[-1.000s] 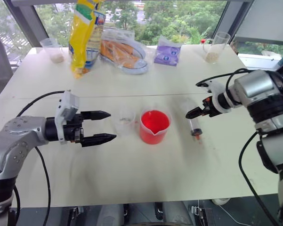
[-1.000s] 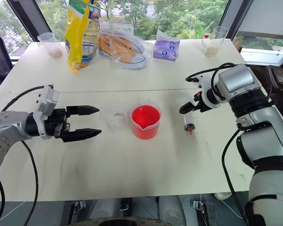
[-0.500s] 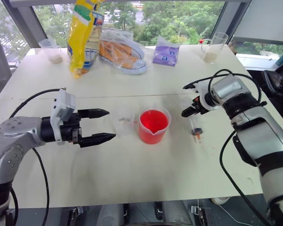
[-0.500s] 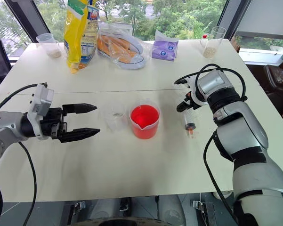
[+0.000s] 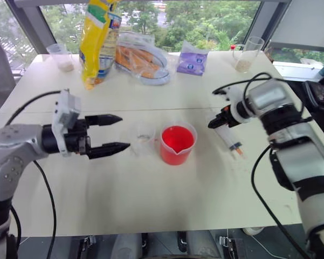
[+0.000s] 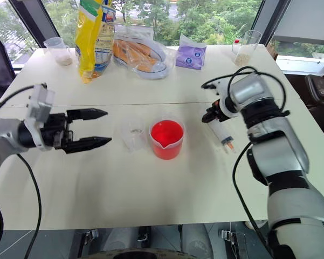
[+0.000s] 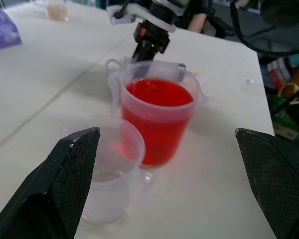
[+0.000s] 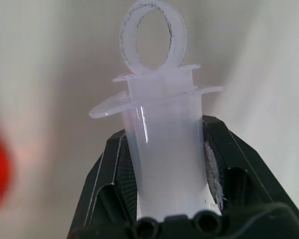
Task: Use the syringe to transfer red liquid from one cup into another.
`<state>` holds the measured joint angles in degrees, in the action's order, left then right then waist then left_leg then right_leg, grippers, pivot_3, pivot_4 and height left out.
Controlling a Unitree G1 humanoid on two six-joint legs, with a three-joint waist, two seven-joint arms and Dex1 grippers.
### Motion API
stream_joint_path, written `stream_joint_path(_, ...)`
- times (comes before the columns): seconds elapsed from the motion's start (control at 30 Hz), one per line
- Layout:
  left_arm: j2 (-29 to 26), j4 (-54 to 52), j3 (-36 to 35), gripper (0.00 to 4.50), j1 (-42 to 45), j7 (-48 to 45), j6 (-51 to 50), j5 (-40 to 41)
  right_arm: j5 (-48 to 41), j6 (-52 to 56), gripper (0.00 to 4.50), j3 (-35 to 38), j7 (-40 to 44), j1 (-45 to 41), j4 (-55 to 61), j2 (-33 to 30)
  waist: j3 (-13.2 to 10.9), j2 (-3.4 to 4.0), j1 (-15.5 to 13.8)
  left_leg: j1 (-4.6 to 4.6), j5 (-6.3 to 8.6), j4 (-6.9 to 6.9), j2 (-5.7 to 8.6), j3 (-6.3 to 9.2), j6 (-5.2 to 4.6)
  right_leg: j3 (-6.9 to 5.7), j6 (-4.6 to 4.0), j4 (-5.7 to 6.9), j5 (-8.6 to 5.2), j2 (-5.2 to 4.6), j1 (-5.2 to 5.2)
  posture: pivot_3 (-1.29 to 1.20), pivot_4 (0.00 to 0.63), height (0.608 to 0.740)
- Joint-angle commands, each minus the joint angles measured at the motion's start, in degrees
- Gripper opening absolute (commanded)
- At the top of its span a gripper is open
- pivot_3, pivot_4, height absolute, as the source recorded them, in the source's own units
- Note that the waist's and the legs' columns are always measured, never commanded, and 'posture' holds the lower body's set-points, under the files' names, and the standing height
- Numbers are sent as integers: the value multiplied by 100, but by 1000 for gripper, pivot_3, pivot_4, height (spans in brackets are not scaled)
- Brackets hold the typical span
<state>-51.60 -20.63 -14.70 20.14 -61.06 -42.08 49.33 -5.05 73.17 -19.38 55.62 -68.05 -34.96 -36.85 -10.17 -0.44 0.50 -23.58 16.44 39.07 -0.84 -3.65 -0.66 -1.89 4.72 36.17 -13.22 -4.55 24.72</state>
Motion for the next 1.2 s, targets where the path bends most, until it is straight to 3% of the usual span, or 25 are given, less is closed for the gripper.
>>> stream_joint_path(0.03,-5,363,7,4500,577,-128,-75,191,-538,192,1433,1369,-278,432,2206,-315,0,-1,-14,-3,1,0,1,5,-1,-3,3,-3,1,0,-1,0,150,740)
stream_joint_path(0.2,148,1033,323,4500,1556,-392,-268,267,-1193,-308,1433,3063,-878,1090,4315,54,1,-3,27,-2,1,-1,2,3,-1,-5,23,-4,12,2,-3,0,150,740)
stream_joint_path(0.4,404,1811,760,4500,2597,-845,-310,41,-2636,-981,1433,4307,-1470,1341,5886,1535,0,-3,45,7,-2,-1,-5,-2,3,-1,26,4,13,13,-3,0,150,740)
stream_joint_path(0.6,498,2166,979,4500,3037,-1213,-306,-143,-3278,-1700,1433,4064,-1952,1895,6427,2326,1,-3,25,7,-3,0,-1,-3,4,3,25,5,13,9,-6,0,150,740)
stream_joint_path(0.67,528,2241,1023,4500,3153,-1301,-309,-197,-3088,-2333,1433,3628,-1832,2490,6489,2446,2,-5,15,6,-3,0,1,-1,4,3,25,4,13,9,-7,0,150,740)
stream_joint_path(0.83,591,2333,1060,4500,3395,-1383,-341,-269,-2543,-3902,1433,2770,-1461,3709,6235,2466,2,-8,31,6,-3,1,4,4,2,4,27,-1,12,10,-12,0,150,740)
stream_joint_path(1.2,1104,2500,1205,4500,3907,-1374,-289,-447,-2127,-5290,1433,2049,-1331,4501,5803,2321,2,-8,27,9,-4,6,1,8,4,5,27,3,11,14,-12,0,150,740)
